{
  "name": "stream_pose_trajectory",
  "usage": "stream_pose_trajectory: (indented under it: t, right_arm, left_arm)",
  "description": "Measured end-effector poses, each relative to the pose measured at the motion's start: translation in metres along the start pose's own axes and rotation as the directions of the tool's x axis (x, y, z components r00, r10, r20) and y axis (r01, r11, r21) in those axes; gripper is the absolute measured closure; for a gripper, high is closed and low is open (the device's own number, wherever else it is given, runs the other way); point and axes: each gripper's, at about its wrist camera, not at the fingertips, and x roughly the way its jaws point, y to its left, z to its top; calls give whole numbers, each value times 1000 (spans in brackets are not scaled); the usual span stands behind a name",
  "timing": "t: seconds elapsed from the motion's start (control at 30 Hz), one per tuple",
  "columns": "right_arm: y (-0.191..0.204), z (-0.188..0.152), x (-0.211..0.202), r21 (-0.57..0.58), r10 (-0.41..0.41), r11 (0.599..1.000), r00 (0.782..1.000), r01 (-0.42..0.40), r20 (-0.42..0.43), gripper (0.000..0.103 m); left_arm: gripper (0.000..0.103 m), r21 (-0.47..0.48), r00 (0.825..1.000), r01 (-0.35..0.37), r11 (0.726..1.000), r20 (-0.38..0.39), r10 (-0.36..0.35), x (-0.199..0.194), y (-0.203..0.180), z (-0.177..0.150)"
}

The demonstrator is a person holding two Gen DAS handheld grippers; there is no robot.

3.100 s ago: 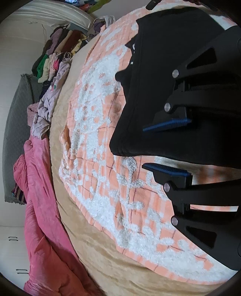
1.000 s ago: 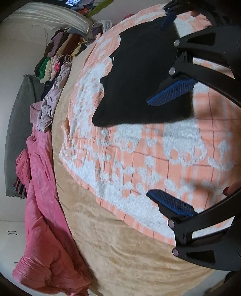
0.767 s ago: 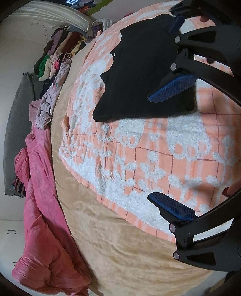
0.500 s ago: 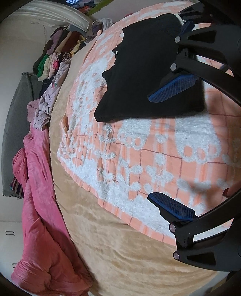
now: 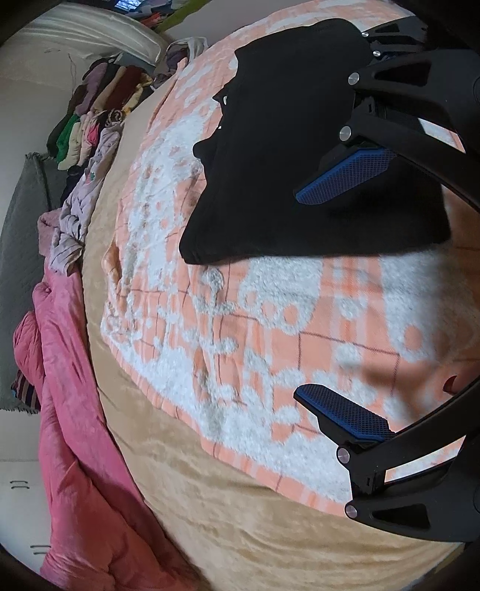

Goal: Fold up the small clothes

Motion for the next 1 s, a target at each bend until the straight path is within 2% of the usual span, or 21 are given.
stream_pose_trajectory:
  t: [0.3,0.37,0.4,0.43,0.47,0.53,0.63,0.8,0.87,0.93,0.97,1.0]
  right_arm:
    - [10,11,11,-63,-59,996,997,62,45,8]
    - [12,12,12,-77,-65,995,996,69,57,18]
    - [12,13,11,-83,-67,994,995,73,69,26]
    - [12,13,10,-86,-75,993,994,82,78,39]
    - [12,14,8,-88,-82,992,993,90,89,45]
    - [6,14,4,-63,-74,995,991,82,112,66]
    - [-7,14,-4,-12,-39,999,989,41,143,79]
    - [-30,13,-18,105,36,993,980,-57,198,86]
    - [-36,12,-23,131,50,988,975,-80,216,87]
    - [-40,11,-28,151,65,983,972,-101,225,87]
    - [-42,10,-30,158,70,982,970,-108,231,88]
    - [-44,10,-32,162,72,980,969,-113,236,88]
  left_arm:
    - [12,2,998,22,1000,-55,-22,30,-10,9]
    - [12,-7,997,33,999,-73,-33,38,-10,10]
    - [12,-14,996,39,999,-83,-41,41,-10,11]
    - [12,-23,994,50,998,-92,-52,43,-9,11]
    - [12,-30,994,57,998,-95,-59,44,-9,11]
    - [12,-30,993,57,998,-100,-59,47,-11,13]
    - [12,-25,993,58,998,-106,-60,50,-15,14]
    - [12,-46,983,131,990,-123,-135,51,-25,16]
    - [16,-50,980,155,987,-121,-160,49,-31,18]
    - [30,-54,974,188,981,-121,-193,47,-38,20]
    - [33,-60,970,201,978,-124,-207,47,-42,21]
    - [44,-66,965,222,973,-128,-229,46,-46,22]
